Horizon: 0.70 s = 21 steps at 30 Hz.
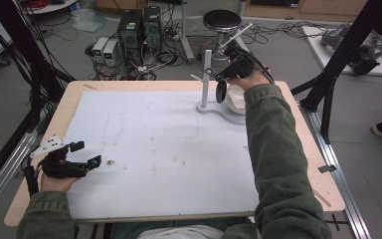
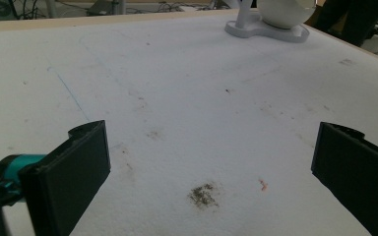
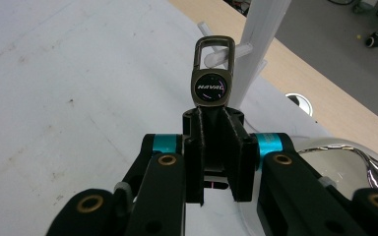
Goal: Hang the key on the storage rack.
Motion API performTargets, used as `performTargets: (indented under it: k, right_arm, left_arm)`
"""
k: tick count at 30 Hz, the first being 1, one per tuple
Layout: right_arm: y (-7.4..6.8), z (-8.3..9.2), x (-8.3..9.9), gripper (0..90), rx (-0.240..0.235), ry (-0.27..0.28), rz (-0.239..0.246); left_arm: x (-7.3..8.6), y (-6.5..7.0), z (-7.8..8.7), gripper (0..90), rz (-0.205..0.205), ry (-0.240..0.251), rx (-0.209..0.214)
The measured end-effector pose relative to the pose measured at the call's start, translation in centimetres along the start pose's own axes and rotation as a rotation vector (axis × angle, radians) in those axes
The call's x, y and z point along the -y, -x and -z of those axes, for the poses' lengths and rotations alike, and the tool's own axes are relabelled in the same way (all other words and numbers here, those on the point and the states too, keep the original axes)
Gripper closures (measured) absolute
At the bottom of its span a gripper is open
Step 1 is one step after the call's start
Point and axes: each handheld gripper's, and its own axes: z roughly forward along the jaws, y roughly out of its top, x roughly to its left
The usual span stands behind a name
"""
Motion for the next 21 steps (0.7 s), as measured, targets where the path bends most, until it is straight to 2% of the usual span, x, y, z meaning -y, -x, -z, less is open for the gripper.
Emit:
performTargets:
  k: [3,5,7,8,9,10,11,12,13,14,15,16,17,18,19,20,21]
  right_arm:
    - [0.0,-0.3,0.1,79.7,0.013,-0.020,-0.001]
    - [-0.1,-0.6,0.1,76.1,0.027,-0.033,-0.011]
    - [-0.3,-0.6,0.0,69.7,0.048,-0.010,-0.019]
    - [-0.3,-0.6,0.0,69.7,0.048,-0.010,-0.019]
    - [-0.4,-0.6,-0.1,65.8,0.052,0.001,-0.025]
    - [-0.7,-0.5,-0.2,57.1,0.081,0.008,-0.023]
    - [-0.7,-0.5,-0.2,57.1,0.081,0.008,-0.023]
    - [-0.8,-0.6,-0.1,50.4,0.096,-0.007,-0.015]
    - [-0.8,-0.6,-0.1,50.4,0.096,-0.007,-0.015]
    - [-0.9,-0.7,0.0,39.2,0.100,-0.026,-0.019]
    - [-1.0,-0.8,0.0,34.0,0.079,-0.029,-0.027]
    - [-1.0,-0.8,0.0,34.0,0.079,-0.029,-0.027]
    - [-1.3,-1.2,0.1,18.8,0.028,-0.035,-0.040]
    - [-1.3,-1.2,0.1,18.8,0.028,-0.035,-0.040]
    - [-1.8,-1.5,0.1,11.3,0.033,-0.054,-0.002]
    - [-2.1,-1.6,0.1,11.0,0.043,-0.058,0.025]
    - [-2.4,-1.6,0.1,9.4,0.038,-0.055,0.029]
  left_arm:
    - [0.0,0.0,0.0,1.8,-0.002,-0.003,0.001]
    - [0.0,0.0,0.0,1.8,-0.002,-0.001,-0.001]
    - [0.0,-0.1,0.0,1.8,-0.004,-0.001,0.000]
    - [0.0,-0.1,0.1,1.8,-0.003,0.000,0.000]
    - [0.0,-0.1,0.1,1.8,-0.003,0.000,0.001]
    - [0.0,-0.1,0.1,1.8,-0.003,0.002,0.002]
    - [0.0,-0.1,0.1,1.8,-0.003,0.001,0.002]
    - [0.0,-0.1,0.1,1.8,-0.002,0.002,0.001]
    - [0.0,-0.1,0.1,1.8,-0.001,0.003,0.001]
    - [0.0,-0.1,0.1,1.8,-0.002,0.003,0.002]
    - [0.0,-0.1,0.1,1.8,-0.001,0.004,0.001]
    - [0.0,-0.1,0.1,1.8,-0.002,0.004,0.000]
    - [0.0,-0.2,0.1,1.8,-0.001,0.003,0.001]
    - [0.0,-0.2,0.1,1.8,-0.001,0.003,0.003]
    - [0.0,-0.1,0.1,1.8,-0.002,0.004,0.001]
    - [0.0,-0.1,0.1,1.8,-0.001,0.003,0.003]
    - [0.0,-0.1,0.1,1.8,-0.001,0.003,0.002]
